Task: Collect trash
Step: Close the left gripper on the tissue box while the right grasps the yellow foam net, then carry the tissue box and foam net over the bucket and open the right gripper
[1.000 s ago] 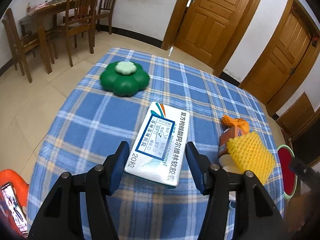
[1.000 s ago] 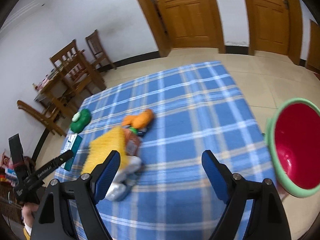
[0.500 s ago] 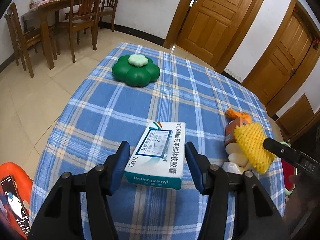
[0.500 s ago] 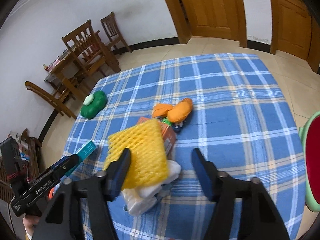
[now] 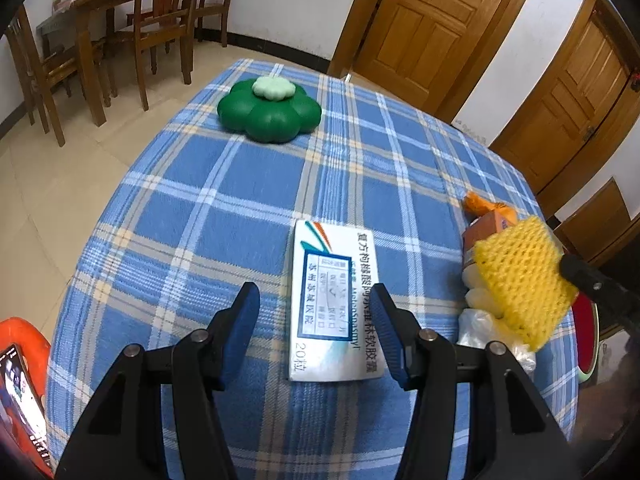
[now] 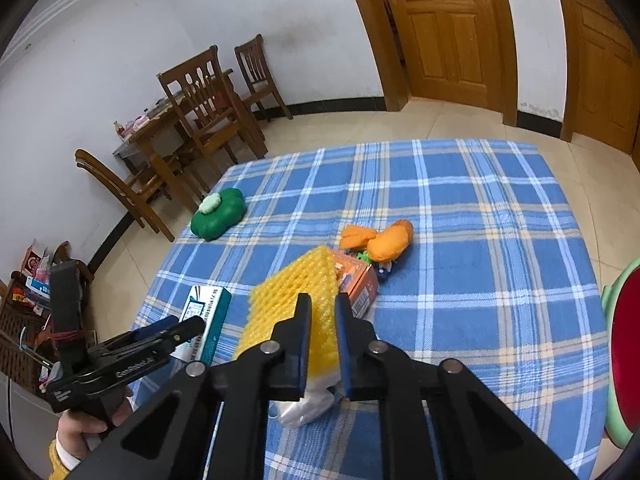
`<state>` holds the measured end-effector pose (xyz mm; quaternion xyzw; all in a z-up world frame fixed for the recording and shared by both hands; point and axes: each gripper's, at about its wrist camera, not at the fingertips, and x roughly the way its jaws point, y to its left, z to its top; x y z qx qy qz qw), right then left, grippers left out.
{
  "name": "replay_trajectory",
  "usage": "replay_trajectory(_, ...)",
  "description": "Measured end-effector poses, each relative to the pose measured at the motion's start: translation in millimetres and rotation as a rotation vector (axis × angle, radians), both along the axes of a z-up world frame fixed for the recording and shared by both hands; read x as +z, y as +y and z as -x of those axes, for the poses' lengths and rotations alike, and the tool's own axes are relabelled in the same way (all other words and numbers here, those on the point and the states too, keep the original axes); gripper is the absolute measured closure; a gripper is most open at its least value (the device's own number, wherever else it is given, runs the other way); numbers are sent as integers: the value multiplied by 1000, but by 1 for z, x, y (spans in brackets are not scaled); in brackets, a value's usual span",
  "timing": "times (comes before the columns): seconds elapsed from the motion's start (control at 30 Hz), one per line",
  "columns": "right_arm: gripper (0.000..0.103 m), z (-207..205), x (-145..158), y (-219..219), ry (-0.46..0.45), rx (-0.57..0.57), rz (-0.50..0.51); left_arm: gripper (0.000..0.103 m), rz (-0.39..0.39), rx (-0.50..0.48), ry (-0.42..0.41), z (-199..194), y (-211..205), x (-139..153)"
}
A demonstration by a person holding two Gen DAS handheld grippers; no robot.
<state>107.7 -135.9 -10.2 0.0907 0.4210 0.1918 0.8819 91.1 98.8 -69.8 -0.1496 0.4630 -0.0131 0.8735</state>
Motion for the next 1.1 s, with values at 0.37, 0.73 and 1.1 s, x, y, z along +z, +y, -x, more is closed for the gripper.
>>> replay_trajectory(0.37,91,13,21,-14,-69,-33,-18,46,1,-30,8,-3,-10,-4)
replay_trajectory(0.73,91,28,33,-65,-99,-156,-55,51,-42,-25,-20,-2,-15,-3)
replay_trajectory(1.1,91,50,31,-124,-103,-301,-82,51,-32,-112,-98,2,-44,38)
